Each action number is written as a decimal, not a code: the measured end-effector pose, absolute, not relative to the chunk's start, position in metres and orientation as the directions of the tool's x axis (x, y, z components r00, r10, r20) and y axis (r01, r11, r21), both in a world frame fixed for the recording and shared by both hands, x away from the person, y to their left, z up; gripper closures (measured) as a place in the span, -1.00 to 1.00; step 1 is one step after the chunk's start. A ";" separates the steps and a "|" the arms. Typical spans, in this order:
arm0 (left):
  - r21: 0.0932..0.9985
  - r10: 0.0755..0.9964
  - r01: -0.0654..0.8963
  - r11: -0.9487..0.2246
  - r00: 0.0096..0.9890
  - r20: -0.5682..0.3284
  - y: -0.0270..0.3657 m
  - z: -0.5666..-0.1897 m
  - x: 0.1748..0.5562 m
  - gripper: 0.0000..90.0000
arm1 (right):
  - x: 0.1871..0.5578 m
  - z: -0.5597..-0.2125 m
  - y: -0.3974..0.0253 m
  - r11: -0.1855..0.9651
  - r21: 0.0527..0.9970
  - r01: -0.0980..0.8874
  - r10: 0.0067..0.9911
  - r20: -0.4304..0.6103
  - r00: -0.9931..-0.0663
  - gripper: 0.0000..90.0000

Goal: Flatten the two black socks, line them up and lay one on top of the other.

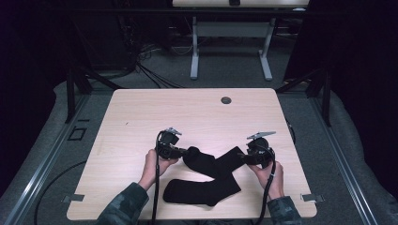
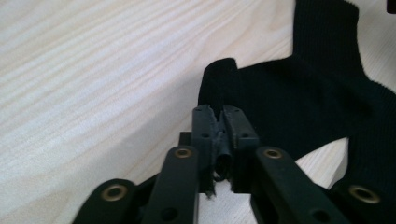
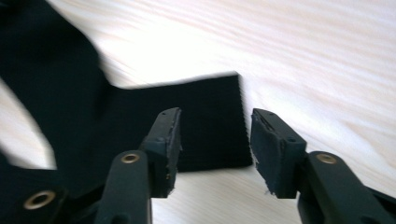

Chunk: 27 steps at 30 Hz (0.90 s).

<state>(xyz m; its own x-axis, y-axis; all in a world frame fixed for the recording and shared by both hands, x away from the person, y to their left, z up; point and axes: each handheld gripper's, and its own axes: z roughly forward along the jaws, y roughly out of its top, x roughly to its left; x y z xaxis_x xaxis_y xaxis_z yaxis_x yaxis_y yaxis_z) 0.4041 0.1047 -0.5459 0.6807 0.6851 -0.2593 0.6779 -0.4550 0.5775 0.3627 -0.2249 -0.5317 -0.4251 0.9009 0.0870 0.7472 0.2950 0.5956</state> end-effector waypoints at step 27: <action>0.538 0.692 0.641 -0.548 0.708 -0.139 0.090 -0.560 0.411 0.43 | 0.380 -0.561 -0.229 0.321 0.539 0.779 0.899 0.086 -0.430 0.32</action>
<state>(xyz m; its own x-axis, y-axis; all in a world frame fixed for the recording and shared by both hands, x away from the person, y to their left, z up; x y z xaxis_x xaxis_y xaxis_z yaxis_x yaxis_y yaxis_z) 0.4113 0.0905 -0.5605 0.7080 0.6923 -0.1393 0.6412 -0.5476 0.5376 0.3802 -0.2294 -0.5606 -0.4301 0.8986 0.0861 0.7790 0.3212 0.5385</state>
